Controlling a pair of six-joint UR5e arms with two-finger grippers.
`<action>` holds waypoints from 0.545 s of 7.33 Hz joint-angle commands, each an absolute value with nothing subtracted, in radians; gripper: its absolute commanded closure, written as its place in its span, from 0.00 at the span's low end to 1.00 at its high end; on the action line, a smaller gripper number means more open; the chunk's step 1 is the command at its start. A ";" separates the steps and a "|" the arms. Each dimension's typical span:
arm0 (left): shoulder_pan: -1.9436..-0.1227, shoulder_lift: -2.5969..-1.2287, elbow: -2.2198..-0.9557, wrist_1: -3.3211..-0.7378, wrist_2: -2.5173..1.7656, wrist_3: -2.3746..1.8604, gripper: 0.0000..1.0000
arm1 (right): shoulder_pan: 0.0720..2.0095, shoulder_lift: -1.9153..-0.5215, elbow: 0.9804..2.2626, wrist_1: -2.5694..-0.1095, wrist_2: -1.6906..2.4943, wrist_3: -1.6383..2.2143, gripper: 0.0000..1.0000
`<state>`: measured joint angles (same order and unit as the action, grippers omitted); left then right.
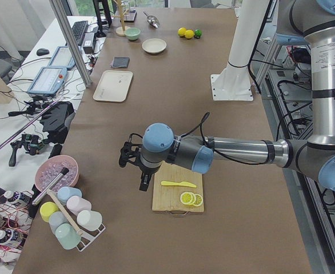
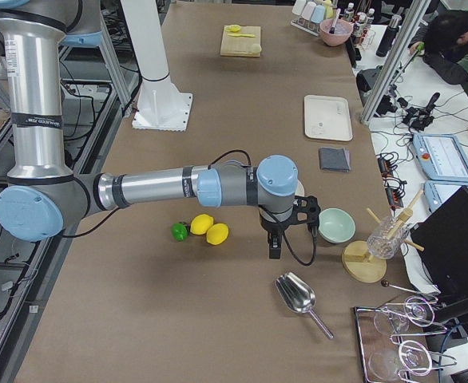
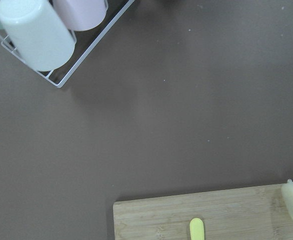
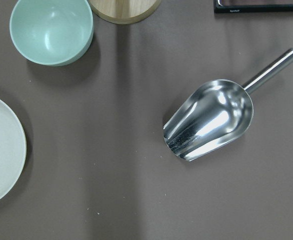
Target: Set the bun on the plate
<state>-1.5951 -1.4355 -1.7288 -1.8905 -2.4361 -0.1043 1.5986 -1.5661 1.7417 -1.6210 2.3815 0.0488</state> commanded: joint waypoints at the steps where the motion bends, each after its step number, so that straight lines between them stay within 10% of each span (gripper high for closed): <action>1: -1.597 -1.431 -1.720 -1.910 -2.439 -0.103 0.02 | 1.540 -1.563 1.691 -1.451 2.399 0.049 0.00; 4: -1.597 -1.424 -1.712 -1.960 -2.431 -0.100 0.02 | 1.368 -1.552 1.591 -1.124 2.402 0.322 0.00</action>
